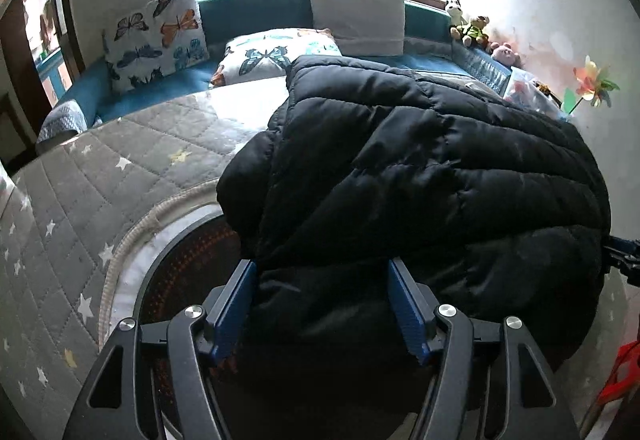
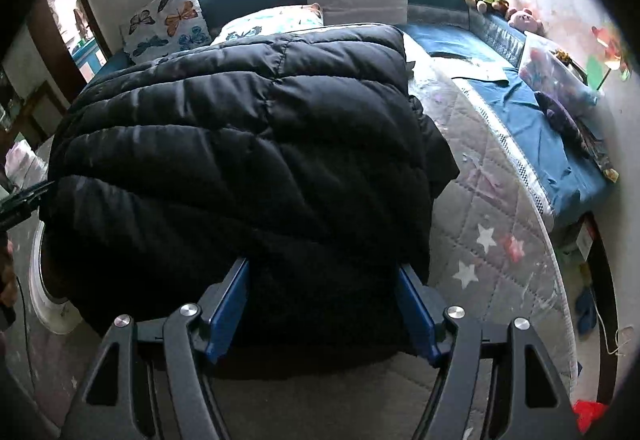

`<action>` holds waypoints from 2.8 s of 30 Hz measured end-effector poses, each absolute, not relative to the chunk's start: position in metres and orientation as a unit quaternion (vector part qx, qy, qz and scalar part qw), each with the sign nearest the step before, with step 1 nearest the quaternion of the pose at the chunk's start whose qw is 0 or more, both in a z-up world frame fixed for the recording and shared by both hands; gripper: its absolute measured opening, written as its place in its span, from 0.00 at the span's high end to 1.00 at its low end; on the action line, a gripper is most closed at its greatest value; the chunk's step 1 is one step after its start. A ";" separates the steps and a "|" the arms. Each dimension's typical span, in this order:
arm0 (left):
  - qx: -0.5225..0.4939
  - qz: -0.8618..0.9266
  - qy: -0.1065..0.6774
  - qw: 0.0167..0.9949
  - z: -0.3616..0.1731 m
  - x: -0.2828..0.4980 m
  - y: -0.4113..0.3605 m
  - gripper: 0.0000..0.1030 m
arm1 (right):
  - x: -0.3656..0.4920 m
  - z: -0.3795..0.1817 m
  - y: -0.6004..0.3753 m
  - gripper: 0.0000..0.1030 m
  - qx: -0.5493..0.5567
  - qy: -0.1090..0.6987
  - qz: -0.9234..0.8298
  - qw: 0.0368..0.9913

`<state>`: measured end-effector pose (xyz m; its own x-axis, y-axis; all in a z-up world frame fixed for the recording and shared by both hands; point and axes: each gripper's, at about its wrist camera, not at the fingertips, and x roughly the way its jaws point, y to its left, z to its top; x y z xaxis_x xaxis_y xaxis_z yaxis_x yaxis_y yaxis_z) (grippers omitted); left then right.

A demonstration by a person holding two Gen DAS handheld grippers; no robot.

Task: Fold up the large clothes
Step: 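Lower the folded black jacket onto the mattress with both grippers, then open both grippers and pull them back from the jacket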

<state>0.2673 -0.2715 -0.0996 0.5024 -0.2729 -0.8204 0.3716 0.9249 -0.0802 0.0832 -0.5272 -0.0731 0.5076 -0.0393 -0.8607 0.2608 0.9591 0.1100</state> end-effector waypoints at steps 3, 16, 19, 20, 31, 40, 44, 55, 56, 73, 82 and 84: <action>0.060 -0.184 0.458 0.868 -0.092 0.263 -0.271 0.33 | 0.078 -0.055 -0.515 0.25 0.093 0.476 -0.100 0.869; 0.070 -0.184 0.436 0.878 -0.058 0.242 -0.278 0.32 | 0.092 -0.047 -0.466 0.25 0.038 0.484 -0.074 0.871; 0.071 -0.187 0.435 0.878 -0.054 0.239 -0.279 0.32 | 0.091 -0.044 -0.465 0.25 0.042 0.482 -0.075 0.872; 0.071 -0.187 0.434 0.878 -0.052 0.237 -0.280 0.32 | 0.091 -0.044 -0.464 0.25 0.043 0.483 -0.077 0.871; 0.070 -0.188 0.433 0.879 -0.044 0.224 -0.280 0.28 | 0.093 -0.058 -0.451 0.25 0.021 0.510 -0.084 0.856; 0.085 -0.178 0.389 0.900 -0.018 0.188 -0.280 0.21 | 0.080 -0.045 -0.439 0.25 0.032 0.488 -0.086 0.868; 0.091 -0.185 0.374 0.904 -0.010 0.176 -0.284 0.17 | 0.084 -0.048 -0.435 0.25 0.049 0.481 -0.087 0.871; 0.105 -0.181 0.374 0.903 -0.020 0.167 -0.299 0.17 | 0.098 -0.092 -0.452 0.08 0.114 0.508 -0.083 0.850; 0.104 -0.182 0.377 0.902 -0.022 0.168 -0.300 0.17 | 0.099 -0.096 -0.457 0.05 0.131 0.511 -0.080 0.846; 0.132 -0.198 0.423 0.874 -0.071 0.211 -0.347 0.18 | 0.084 -0.029 -0.439 0.03 0.091 0.445 -0.090 0.886; 0.151 -0.208 0.437 0.862 -0.101 0.215 -0.357 0.18 | 0.078 -0.010 -0.425 0.03 0.042 0.424 -0.111 0.898; 0.140 -0.209 0.442 0.861 -0.101 0.216 -0.356 0.18 | 0.089 -0.009 -0.426 0.03 0.038 0.423 -0.111 0.898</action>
